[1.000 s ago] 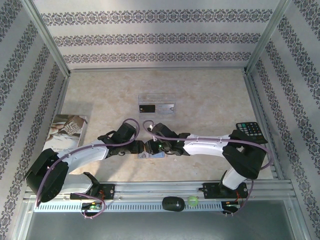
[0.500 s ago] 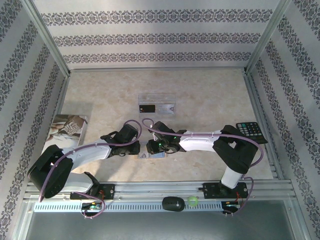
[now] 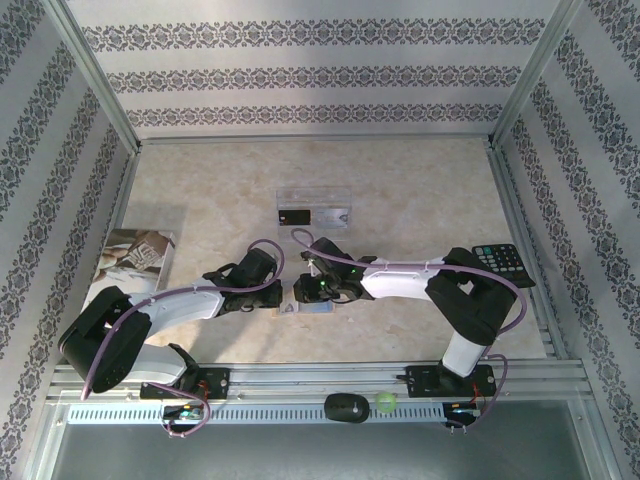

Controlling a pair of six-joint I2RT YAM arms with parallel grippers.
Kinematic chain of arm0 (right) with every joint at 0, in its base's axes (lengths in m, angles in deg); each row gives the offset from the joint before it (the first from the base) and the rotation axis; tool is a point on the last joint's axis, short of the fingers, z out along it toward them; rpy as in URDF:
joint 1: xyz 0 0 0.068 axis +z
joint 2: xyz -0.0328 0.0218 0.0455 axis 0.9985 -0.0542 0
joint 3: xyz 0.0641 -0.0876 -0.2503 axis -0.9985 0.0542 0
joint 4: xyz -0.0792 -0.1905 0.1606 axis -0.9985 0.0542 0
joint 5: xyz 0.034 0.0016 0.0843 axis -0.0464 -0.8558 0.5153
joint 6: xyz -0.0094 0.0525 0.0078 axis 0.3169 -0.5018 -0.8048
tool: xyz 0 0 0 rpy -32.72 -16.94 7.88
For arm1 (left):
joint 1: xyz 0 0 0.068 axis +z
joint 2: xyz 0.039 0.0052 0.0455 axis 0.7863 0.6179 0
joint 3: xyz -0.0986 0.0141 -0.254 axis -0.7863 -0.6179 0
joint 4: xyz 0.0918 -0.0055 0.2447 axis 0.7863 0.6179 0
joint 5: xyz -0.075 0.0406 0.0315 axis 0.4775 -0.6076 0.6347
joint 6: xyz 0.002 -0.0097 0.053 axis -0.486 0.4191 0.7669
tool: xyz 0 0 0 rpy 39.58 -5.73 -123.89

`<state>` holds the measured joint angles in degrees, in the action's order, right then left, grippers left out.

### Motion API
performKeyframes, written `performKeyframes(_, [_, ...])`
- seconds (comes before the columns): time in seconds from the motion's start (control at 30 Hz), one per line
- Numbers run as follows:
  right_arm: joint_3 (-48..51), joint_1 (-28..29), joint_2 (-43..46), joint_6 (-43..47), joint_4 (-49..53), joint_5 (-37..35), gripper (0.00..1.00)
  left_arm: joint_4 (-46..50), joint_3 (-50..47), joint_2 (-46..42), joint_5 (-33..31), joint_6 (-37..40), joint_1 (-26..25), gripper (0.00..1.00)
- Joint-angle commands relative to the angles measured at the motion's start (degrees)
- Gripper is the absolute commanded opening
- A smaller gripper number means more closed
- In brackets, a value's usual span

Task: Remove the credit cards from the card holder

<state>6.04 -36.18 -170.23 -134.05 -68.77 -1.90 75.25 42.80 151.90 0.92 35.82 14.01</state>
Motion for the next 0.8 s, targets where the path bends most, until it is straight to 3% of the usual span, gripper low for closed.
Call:
performKeyframes(0.0, [1.5, -0.8, -0.4, -3.5, -3.5, 3.0, 0.18, 2.7, -2.3, 1.5, 0.9, -1.2, -0.6, 0.13])
performKeyframes(0.27, [1.6, -1.0, -1.8, -4.7, -4.4, 3.9, 0.16, 1.7, -2.8, 1.9, 1.3, -1.5, -0.6, 0.12])
performKeyframes(0.47, [1.9, -0.9, -2.2, -5.4, -5.2, 4.2, 0.06, 1.6, -2.9, 1.9, 1.4, -1.4, -0.6, 0.12])
performKeyframes(0.53, [2.8, -1.1, -1.3, -5.6, -5.3, 3.3, 0.01, 1.8, -2.8, 1.9, 1.1, -1.3, -0.6, 0.12])
performKeyframes(0.77, [7.0, -1.6, 4.1, -6.7, -5.4, -0.7, 0.0, 1.9, -2.5, 2.2, 0.8, -0.8, -0.6, 0.12])
